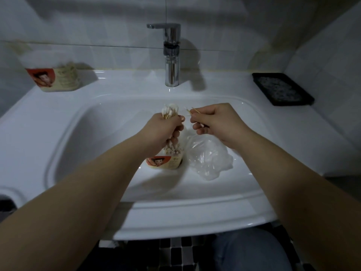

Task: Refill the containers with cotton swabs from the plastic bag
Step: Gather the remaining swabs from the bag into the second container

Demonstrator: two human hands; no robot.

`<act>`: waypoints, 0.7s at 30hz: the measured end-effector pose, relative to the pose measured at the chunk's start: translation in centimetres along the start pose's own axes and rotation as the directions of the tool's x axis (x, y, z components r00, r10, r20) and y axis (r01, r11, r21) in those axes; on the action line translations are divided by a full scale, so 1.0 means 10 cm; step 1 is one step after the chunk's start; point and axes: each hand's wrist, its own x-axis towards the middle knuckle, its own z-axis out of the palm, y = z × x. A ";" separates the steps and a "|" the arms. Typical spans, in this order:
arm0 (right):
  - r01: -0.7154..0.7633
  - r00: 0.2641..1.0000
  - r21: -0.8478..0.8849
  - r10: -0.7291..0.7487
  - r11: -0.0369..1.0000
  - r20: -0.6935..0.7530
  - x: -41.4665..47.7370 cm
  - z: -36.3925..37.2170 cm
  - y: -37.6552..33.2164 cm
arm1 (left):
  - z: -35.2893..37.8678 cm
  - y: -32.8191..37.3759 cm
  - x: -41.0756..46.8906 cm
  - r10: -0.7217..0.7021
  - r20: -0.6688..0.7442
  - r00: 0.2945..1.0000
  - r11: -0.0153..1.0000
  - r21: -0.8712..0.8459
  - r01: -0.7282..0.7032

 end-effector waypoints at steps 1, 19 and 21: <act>0.007 1.000 -0.005 -0.007 1.000 -0.001 0.00 0.00 0.01 | 0.00 0.00 0.02 -0.014 -0.014 1.000 0.999 -0.052 0.013; 0.143 0.990 -0.385 -0.132 0.912 0.054 -0.03 0.22 0.08 | 0.00 0.00 0.04 -0.029 -0.069 0.997 0.968 -0.249 0.011; 0.146 0.989 -0.392 -0.126 0.908 0.075 -0.04 0.22 0.07 | -0.01 0.01 0.04 -0.041 -0.063 0.997 0.970 -0.243 0.025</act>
